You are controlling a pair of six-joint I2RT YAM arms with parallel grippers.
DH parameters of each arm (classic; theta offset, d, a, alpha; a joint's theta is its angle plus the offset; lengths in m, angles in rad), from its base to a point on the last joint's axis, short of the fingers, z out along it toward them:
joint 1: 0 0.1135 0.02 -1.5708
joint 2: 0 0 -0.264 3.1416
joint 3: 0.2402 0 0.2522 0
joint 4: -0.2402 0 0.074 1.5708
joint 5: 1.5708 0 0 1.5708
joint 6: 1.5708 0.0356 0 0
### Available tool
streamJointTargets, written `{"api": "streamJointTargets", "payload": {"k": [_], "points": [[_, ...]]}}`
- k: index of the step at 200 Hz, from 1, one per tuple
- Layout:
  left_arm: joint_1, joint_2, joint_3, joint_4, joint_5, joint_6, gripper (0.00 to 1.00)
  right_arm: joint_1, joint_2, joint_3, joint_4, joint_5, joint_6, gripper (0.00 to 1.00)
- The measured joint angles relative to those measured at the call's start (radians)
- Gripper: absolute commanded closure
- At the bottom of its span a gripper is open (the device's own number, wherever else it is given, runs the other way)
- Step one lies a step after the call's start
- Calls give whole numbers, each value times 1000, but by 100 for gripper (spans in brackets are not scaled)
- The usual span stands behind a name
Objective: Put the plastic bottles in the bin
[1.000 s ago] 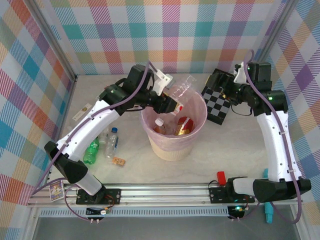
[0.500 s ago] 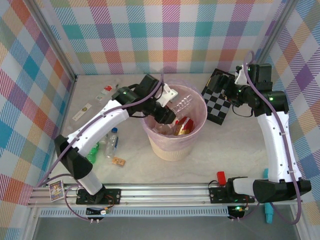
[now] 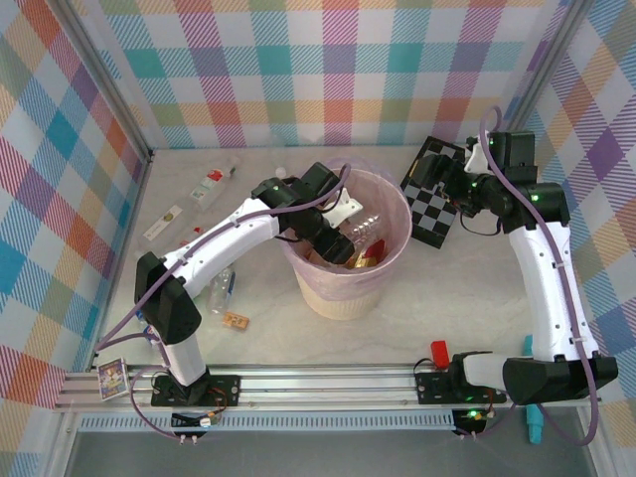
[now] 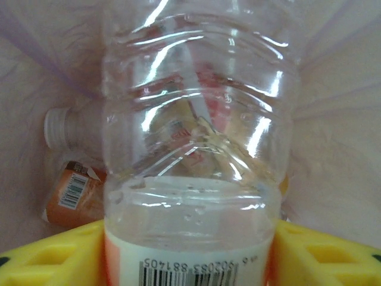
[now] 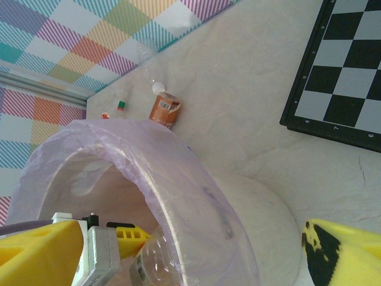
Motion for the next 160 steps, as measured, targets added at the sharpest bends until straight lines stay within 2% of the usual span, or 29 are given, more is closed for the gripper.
{"api": "streamJointTargets", "payload": {"k": [28,49,127,147,160], "points": [[-2,0,0,0,6,10,10,0,-1,-5,7,0,0,6],[-2,0,13,-7,16,23,0,0,-3,-16,7,-1,0,6],[5,-70,274,-53,65,77,0,-1,-14,-28,13,-5,1,6],[36,-135,282,-9,98,33,0,-1,-15,-34,14,-10,1,6],[97,-183,270,46,119,-25,0,-1,-15,-35,16,-12,1,6]]}}
